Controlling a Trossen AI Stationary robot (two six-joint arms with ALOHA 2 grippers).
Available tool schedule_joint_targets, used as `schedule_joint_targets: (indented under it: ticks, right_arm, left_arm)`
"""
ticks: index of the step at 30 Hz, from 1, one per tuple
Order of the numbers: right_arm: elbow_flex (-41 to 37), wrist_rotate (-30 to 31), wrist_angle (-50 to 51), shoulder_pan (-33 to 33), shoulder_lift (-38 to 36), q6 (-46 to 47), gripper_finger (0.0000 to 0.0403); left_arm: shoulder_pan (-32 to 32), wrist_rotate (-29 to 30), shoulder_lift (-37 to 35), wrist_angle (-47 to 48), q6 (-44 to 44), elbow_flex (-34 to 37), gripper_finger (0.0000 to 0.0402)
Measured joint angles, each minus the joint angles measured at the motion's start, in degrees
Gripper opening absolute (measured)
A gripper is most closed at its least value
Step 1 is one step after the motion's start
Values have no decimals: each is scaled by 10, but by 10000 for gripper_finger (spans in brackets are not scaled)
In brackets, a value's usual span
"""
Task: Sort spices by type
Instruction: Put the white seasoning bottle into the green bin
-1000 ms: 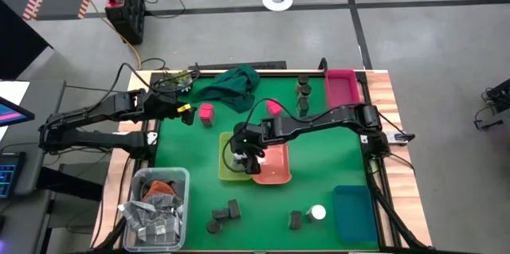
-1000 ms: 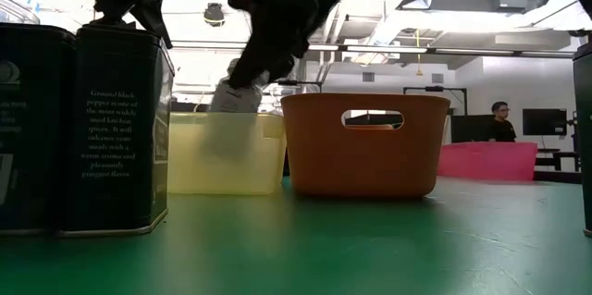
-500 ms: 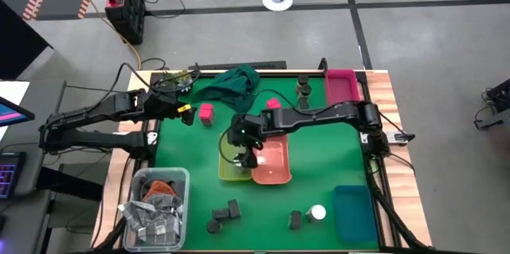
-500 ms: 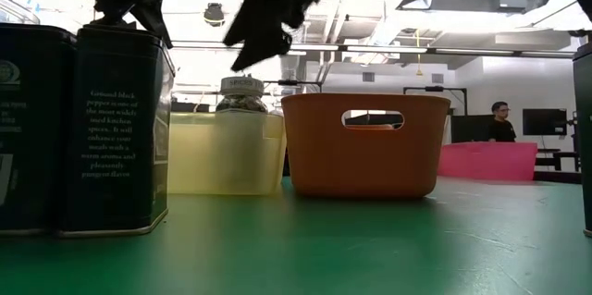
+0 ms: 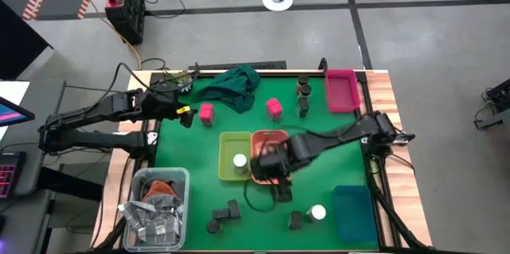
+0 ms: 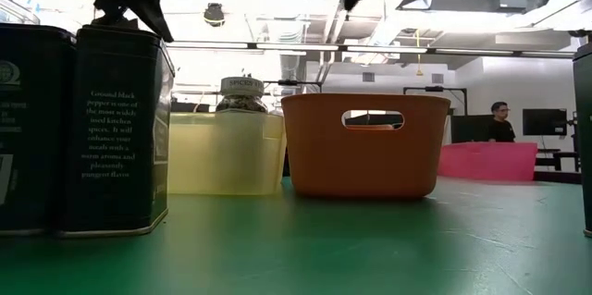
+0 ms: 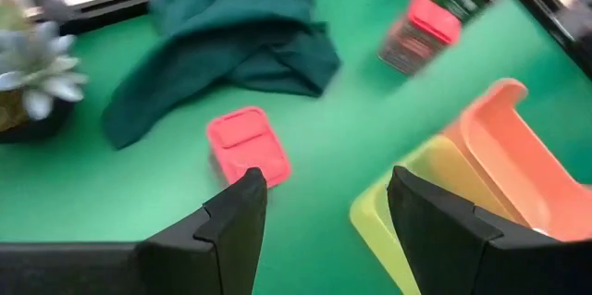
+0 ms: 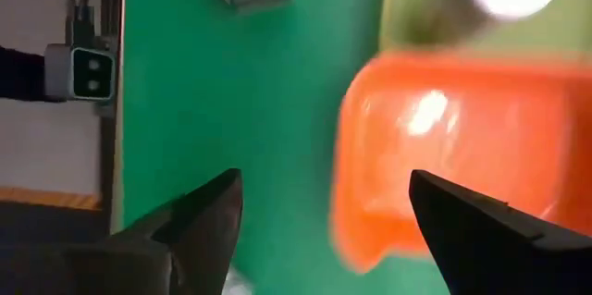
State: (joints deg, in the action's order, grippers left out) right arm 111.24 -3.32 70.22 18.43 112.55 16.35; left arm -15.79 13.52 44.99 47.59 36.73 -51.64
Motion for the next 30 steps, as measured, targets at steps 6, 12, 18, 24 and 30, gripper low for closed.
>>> schedule_joint_targets:
  ticks: [6, 12, 18, 24, 30]
  right_arm:
    - [-13, 0, 100, 51, 1, 274, 350]
    - [-38, -77, 101, 72, 1, 474, 373]
    - [-46, -112, 101, 100, 2, 554, 375]
    - [-46, -144, 146, 132, 2, 568, 374]
    - [-67, -148, 146, 162, 1, 563, 373]
  left_arm:
    - [0, -123, 0, 3, -94, -11, 214]
    - [0, -183, 0, 3, -160, -25, 214]
    - [0, -209, 0, 7, -191, -39, 214]
    - [0, -207, 0, 3, -200, -49, 214]
    - [0, -194, 0, 5, -198, -49, 214]
